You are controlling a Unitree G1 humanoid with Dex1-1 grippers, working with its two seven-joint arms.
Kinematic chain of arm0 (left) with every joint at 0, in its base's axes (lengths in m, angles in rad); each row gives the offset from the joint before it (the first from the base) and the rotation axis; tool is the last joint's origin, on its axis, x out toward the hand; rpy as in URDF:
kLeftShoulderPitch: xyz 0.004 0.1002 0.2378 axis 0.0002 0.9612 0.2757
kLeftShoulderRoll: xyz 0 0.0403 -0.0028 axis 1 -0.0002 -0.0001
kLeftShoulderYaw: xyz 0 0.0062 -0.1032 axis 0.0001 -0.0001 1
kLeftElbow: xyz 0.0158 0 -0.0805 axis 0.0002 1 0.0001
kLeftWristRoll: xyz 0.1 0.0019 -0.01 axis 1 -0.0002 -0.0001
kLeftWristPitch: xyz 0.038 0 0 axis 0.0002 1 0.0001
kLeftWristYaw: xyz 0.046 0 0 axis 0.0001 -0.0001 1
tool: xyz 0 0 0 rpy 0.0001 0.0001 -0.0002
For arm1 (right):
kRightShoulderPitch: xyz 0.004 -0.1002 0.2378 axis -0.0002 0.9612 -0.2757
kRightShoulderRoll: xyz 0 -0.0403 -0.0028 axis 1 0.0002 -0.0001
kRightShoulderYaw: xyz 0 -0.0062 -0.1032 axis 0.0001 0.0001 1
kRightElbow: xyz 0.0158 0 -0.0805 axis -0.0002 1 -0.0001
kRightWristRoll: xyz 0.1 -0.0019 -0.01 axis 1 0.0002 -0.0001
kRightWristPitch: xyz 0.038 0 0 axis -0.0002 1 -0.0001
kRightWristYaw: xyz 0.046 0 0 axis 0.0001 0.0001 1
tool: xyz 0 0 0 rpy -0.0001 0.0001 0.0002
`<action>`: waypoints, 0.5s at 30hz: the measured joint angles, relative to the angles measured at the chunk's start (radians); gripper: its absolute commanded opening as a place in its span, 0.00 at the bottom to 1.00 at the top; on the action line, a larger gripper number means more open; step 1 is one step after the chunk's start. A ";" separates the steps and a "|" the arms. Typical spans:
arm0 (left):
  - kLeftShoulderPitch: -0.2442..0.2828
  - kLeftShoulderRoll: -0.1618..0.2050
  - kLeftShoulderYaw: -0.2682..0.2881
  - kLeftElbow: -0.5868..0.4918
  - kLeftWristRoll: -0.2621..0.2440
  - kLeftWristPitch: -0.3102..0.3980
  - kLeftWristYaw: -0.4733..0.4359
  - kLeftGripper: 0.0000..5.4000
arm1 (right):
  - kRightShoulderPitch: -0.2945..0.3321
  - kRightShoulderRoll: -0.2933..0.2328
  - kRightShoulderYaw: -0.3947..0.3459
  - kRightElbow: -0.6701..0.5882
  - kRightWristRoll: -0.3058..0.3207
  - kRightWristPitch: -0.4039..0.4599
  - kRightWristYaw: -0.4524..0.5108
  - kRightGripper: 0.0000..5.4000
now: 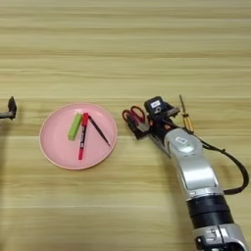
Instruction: Move the objects on the table
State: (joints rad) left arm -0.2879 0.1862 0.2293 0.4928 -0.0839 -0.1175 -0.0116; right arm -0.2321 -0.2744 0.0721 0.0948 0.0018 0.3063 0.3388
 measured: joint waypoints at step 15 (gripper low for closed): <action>0.000 0.000 0.000 0.000 0.000 0.000 0.000 1.00 | -0.041 -0.005 0.038 0.182 -0.055 -0.093 0.004 0.99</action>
State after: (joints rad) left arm -0.2880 0.1862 0.2294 0.4929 -0.0842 -0.1175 -0.0115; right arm -0.2734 -0.2795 0.1100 0.2763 -0.0530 0.2128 0.3427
